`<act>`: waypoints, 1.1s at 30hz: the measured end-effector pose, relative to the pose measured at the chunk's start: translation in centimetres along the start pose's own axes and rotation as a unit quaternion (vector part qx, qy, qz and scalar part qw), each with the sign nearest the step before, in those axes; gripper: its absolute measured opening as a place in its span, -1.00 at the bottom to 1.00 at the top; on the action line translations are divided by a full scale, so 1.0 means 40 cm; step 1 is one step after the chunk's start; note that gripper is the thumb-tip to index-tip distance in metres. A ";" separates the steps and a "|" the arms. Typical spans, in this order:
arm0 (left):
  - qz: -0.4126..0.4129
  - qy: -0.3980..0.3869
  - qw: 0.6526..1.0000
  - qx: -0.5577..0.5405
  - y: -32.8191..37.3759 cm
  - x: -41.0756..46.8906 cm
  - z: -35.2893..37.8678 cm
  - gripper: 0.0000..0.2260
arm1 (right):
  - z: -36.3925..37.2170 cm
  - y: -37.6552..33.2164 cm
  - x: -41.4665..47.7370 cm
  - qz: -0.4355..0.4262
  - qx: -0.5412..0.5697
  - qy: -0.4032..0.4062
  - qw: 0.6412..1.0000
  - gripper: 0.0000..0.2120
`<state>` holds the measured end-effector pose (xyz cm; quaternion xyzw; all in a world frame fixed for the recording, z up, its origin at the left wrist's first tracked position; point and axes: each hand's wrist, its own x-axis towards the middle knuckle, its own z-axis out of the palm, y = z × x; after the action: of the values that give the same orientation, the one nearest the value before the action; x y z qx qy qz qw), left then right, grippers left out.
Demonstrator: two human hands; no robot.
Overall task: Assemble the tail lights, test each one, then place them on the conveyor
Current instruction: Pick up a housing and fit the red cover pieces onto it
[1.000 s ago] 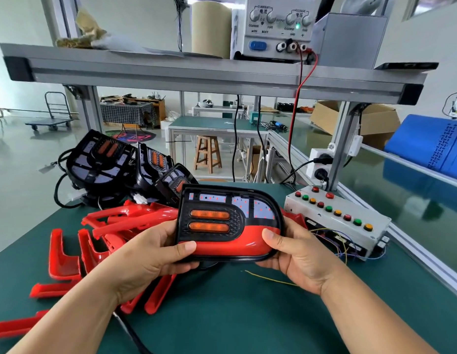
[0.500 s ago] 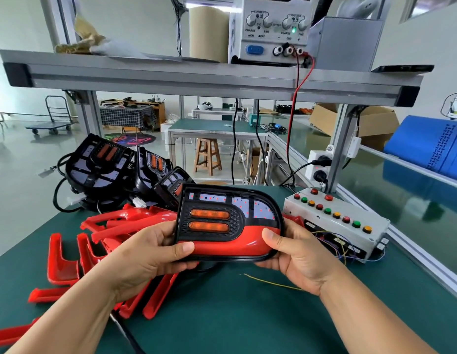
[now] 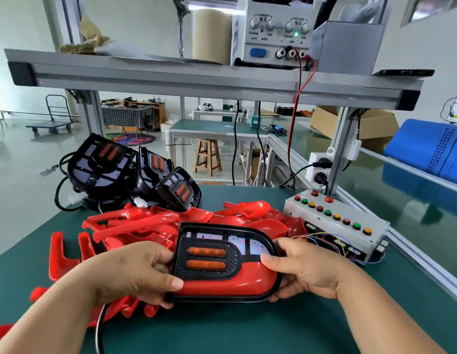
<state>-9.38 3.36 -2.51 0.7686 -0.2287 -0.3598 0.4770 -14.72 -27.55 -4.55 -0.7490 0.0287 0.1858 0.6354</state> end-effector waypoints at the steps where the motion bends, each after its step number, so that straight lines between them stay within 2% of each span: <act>1: -0.002 0.009 1.000 0.008 0.001 0.002 0.003 -0.75 | 0.000 0.001 0.003 0.001 -0.004 0.013 1.000 -0.42; 5: -0.003 0.037 0.999 0.032 0.004 0.005 0.008 -0.66 | -0.001 0.006 0.014 0.005 -0.037 0.047 0.998 -0.63; 7: 0.001 0.038 0.998 0.039 0.005 0.006 0.008 -0.67 | -0.004 0.009 0.017 0.007 -0.047 0.051 0.998 -0.66; 10: 0.002 0.044 0.998 0.033 0.004 0.008 0.009 -0.70 | -0.008 0.012 0.021 0.005 -0.049 0.051 0.997 -0.65; 14: 0.004 0.053 0.998 0.030 -0.002 0.017 0.012 -0.72 | -0.013 0.017 0.021 -0.001 -0.039 0.034 0.999 -0.48; 19: 0.000 0.053 0.998 0.030 -0.003 0.021 0.014 -0.69 | -0.019 0.022 0.026 0.003 -0.039 0.044 0.998 -0.59; 33: -0.021 0.052 0.998 0.033 0.016 0.008 0.028 -0.77 | -0.013 0.025 0.032 0.008 -0.040 0.061 0.997 -0.59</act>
<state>-10.04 2.22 -2.36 0.8063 -0.1992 -0.3213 0.4549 -13.70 -27.98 -5.84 -0.7833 0.0658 0.1454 0.6008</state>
